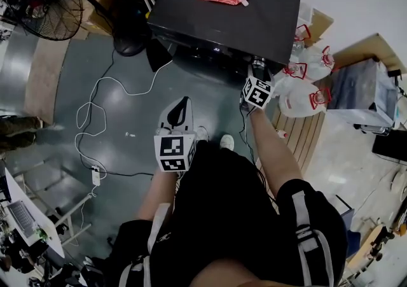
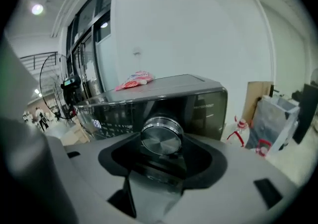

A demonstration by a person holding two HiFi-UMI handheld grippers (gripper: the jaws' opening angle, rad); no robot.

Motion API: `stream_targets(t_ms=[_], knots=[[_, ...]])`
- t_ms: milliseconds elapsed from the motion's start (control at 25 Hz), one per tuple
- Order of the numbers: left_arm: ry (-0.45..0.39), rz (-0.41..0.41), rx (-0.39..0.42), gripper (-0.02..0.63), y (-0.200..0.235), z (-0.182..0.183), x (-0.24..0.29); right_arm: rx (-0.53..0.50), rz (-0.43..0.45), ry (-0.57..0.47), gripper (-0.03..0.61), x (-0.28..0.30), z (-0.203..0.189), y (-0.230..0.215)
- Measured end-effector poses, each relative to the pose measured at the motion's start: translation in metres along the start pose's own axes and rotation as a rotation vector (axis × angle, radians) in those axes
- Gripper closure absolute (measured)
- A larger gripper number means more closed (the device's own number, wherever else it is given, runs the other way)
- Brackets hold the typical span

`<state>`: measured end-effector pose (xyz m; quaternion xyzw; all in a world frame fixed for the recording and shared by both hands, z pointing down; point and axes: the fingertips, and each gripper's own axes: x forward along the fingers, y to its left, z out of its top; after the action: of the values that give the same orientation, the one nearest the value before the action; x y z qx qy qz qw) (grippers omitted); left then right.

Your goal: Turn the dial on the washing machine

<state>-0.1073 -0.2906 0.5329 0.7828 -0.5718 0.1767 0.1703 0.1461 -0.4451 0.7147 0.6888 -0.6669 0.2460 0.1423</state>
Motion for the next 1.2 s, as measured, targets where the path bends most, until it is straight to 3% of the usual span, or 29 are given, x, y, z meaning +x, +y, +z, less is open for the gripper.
stream_targets(t_ms=[160, 680, 1080, 1200], knots=[[0.0, -0.001, 0.004, 0.618, -0.0043, 0.0004, 0.0008, 0.08, 0.032, -0.002, 0.339, 0.0007, -0.0001, -0.0017], [-0.001, 0.012, 0.011, 0.618, -0.0005, 0.0012, -0.0078, 0.122, 0.05, -0.004, 0.339, 0.0004, -0.001, -0.0018], [-0.002, 0.005, 0.024, 0.618, -0.0017, 0.0031, -0.0077, 0.638, 0.285, -0.025, 0.339, 0.0012, -0.0069, -0.006], [-0.005, 0.001, 0.028, 0.618, -0.0028, 0.0065, -0.0064, 0.663, 0.296, -0.032, 0.339, 0.0008, -0.0058, -0.0059]])
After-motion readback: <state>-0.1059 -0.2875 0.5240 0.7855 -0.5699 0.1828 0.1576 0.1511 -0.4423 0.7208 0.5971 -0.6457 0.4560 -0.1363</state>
